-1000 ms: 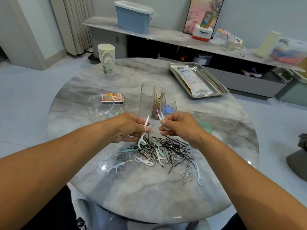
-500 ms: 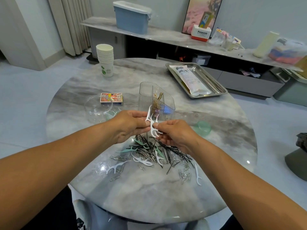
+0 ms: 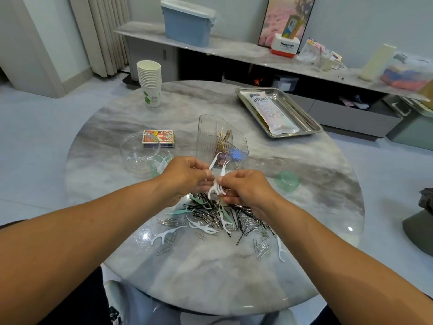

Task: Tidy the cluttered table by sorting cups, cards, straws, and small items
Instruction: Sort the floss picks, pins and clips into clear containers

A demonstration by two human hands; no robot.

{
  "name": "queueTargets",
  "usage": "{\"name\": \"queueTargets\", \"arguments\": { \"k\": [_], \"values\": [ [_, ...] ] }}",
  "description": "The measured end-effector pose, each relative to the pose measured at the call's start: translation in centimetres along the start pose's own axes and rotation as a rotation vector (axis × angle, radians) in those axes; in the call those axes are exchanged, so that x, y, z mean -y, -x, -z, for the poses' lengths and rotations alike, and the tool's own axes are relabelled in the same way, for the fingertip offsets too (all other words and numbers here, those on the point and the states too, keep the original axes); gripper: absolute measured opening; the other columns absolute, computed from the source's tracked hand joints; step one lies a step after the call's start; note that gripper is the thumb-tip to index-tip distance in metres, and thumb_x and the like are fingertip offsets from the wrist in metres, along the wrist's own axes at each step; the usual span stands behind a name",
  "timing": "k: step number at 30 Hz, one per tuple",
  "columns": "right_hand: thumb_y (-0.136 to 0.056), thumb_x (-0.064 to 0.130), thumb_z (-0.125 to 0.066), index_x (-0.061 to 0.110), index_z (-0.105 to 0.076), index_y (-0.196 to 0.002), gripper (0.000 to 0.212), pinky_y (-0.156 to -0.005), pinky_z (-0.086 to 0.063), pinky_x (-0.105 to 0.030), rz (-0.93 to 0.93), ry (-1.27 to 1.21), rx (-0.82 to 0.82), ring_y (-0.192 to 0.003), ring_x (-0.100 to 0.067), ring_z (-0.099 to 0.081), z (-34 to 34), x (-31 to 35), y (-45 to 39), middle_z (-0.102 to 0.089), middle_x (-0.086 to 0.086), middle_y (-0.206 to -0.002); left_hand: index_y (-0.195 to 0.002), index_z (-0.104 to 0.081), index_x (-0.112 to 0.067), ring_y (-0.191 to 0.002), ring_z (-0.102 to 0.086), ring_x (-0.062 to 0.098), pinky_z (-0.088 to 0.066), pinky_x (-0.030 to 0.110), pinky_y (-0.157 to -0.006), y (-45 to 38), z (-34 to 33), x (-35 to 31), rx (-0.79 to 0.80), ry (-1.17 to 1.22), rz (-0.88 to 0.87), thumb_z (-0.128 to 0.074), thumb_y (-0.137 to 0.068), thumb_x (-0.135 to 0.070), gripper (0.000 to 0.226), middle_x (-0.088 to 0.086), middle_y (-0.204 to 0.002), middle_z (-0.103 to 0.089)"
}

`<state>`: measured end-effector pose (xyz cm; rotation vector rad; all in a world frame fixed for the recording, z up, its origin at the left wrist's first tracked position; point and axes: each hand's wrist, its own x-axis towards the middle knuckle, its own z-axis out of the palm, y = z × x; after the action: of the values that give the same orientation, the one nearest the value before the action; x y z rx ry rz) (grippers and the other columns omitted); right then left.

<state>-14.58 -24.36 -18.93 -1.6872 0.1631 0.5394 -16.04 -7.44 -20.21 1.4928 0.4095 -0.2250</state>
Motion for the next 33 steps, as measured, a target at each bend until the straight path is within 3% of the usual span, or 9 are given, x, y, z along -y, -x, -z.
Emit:
{"name": "queueTargets", "arguments": {
  "k": [5,9,13,17,22,26,29,31,33],
  "values": [
    [-0.082,0.014,-0.083,0.011,-0.073,-0.082,0.010,-0.048,-0.046,-0.019,0.000,0.013,0.006,-0.059,-0.009,-0.055,0.9,1.5,0.0,-0.070,-0.001,-0.071,-0.105,-0.066,-0.005,-0.096,-0.074,0.027,-0.060,0.039,-0.088,0.3,-0.4,0.4,0.147,-0.133,0.050,-0.072,-0.088,0.002,0.019,0.022,-0.101,-0.075],
    [-0.079,0.008,-0.083,0.011,-0.073,-0.078,0.010,-0.047,-0.041,-0.019,0.035,0.056,-0.038,-0.053,-0.005,-0.049,1.0,1.4,-0.1,-0.066,0.004,-0.061,-0.108,-0.065,-0.003,-0.092,-0.076,0.023,-0.063,0.029,-0.076,1.0,-0.8,-0.3,0.249,-0.037,0.101,-0.062,-0.093,0.007,0.018,0.019,-0.100,-0.075],
    [-0.077,0.006,-0.085,0.009,-0.072,-0.079,0.014,-0.050,-0.046,-0.021,0.051,0.022,-0.036,-0.055,-0.007,-0.056,1.1,1.6,-0.4,-0.069,0.001,-0.068,-0.117,-0.060,0.006,-0.096,-0.075,0.032,-0.063,0.036,-0.076,1.1,-0.6,-1.3,0.273,0.042,0.103,-0.045,-0.098,0.007,0.024,0.028,-0.110,-0.070],
    [-0.079,0.004,-0.083,0.004,-0.068,-0.091,0.020,-0.052,-0.051,-0.020,0.041,-0.125,0.009,-0.056,-0.010,-0.060,1.0,1.5,-0.4,-0.067,-0.005,-0.070,-0.121,-0.055,0.005,-0.100,-0.074,0.030,-0.062,0.036,-0.083,1.5,-0.5,-1.5,0.344,0.005,0.031,-0.056,-0.101,-0.006,0.023,0.025,-0.111,-0.071],
    [-0.088,0.001,-0.073,-0.002,-0.070,-0.088,0.004,-0.056,-0.058,-0.020,-0.001,-0.172,0.127,-0.057,-0.015,-0.064,0.8,0.9,-0.5,-0.068,-0.014,-0.071,-0.111,-0.055,0.000,-0.086,-0.075,0.023,-0.062,0.027,-0.073,1.2,-0.3,-0.8,0.344,-0.173,-0.038,-0.059,-0.099,-0.010,0.016,0.019,-0.095,-0.074],
    [-0.092,0.012,-0.073,0.002,-0.073,-0.093,0.010,-0.059,-0.059,-0.022,0.040,-0.045,0.140,-0.060,-0.013,-0.065,1.1,0.9,-0.5,-0.070,-0.011,-0.074,-0.111,-0.057,-0.002,-0.085,-0.075,0.024,-0.063,0.035,-0.079,1.1,0.1,-0.9,0.350,-0.234,0.006,-0.053,-0.103,-0.011,0.013,0.015,-0.091,-0.067],
    [-0.098,0.028,-0.068,0.005,-0.071,-0.097,0.023,-0.050,-0.053,-0.022,0.016,0.106,0.084,-0.058,-0.013,-0.062,1.4,0.8,-0.4,-0.069,-0.009,-0.079,-0.106,-0.052,-0.004,-0.086,-0.074,0.027,-0.062,0.037,-0.080,1.1,0.1,-1.2,0.328,-0.164,0.091,-0.049,-0.105,-0.012,0.009,0.015,-0.092,-0.060],
    [-0.094,0.028,-0.073,0.007,-0.068,-0.093,0.022,-0.049,-0.049,-0.024,0.027,0.420,0.065,-0.056,-0.013,-0.059,1.7,0.8,-0.1,-0.068,-0.009,-0.076,-0.106,-0.050,-0.004,-0.090,-0.073,0.031,-0.063,0.036,-0.079,1.1,0.3,-1.3,0.300,-0.107,0.133,-0.048,-0.106,-0.014,0.010,0.017,-0.096,-0.061],
    [-0.082,0.034,-0.084,0.009,-0.068,-0.091,0.032,-0.059,-0.053,-0.030,0.011,0.851,0.112,-0.064,-0.017,-0.062,1.7,0.4,0.4,-0.073,-0.008,-0.079,-0.107,-0.050,-0.003,-0.090,-0.073,0.030,-0.063,0.034,-0.076,0.8,0.4,-1.4,0.283,-0.080,0.139,-0.048,-0.106,-0.015,0.012,0.021,-0.105,-0.065]
  ]
}}
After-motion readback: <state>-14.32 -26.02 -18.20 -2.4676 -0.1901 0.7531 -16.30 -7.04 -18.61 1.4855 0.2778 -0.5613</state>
